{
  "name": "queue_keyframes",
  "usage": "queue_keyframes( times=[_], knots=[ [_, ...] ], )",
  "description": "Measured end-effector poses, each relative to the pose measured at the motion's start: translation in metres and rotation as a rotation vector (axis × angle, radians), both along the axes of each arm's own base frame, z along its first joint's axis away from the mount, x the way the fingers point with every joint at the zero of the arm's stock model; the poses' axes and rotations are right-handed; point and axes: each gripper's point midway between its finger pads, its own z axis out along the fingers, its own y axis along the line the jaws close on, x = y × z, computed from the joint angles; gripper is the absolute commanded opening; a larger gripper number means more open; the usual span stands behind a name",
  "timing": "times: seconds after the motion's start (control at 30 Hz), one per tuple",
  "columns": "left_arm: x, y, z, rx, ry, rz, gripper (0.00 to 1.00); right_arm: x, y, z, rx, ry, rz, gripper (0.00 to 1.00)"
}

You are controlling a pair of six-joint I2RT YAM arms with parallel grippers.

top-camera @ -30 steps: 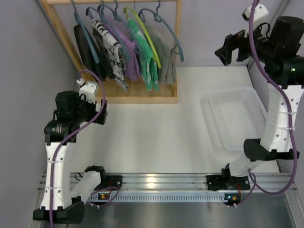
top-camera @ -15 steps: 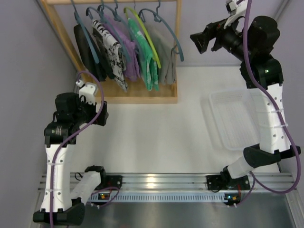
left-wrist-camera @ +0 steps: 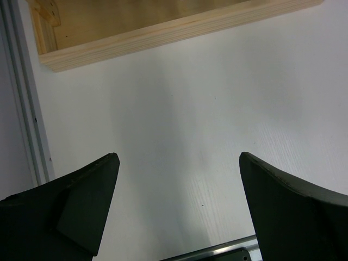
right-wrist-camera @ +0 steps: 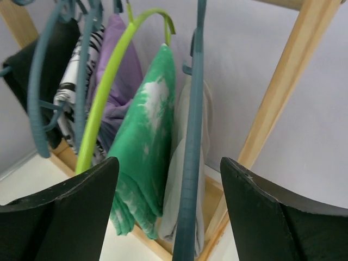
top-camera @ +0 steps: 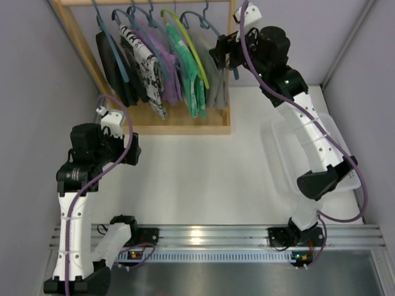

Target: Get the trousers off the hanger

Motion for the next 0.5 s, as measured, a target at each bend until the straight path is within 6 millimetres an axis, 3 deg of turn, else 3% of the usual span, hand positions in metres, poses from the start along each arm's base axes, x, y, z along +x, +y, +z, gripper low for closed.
queue_keyframes(
  times=[0.27,0.37,0.5],
  knots=[
    [-0.001,0.000,0.004,-0.006,-0.008,0.003,0.99,0.028,0.005,-0.027,-0.031,0.026,-0.092,0.56],
    [-0.001,-0.001,0.004,-0.007,-0.009,0.003,0.99,0.030,0.005,-0.028,-0.030,0.029,-0.102,0.45],
    [-0.002,-0.002,0.004,-0.013,-0.007,-0.002,0.99,0.030,0.006,-0.025,-0.014,0.024,-0.106,0.21]
  ],
)
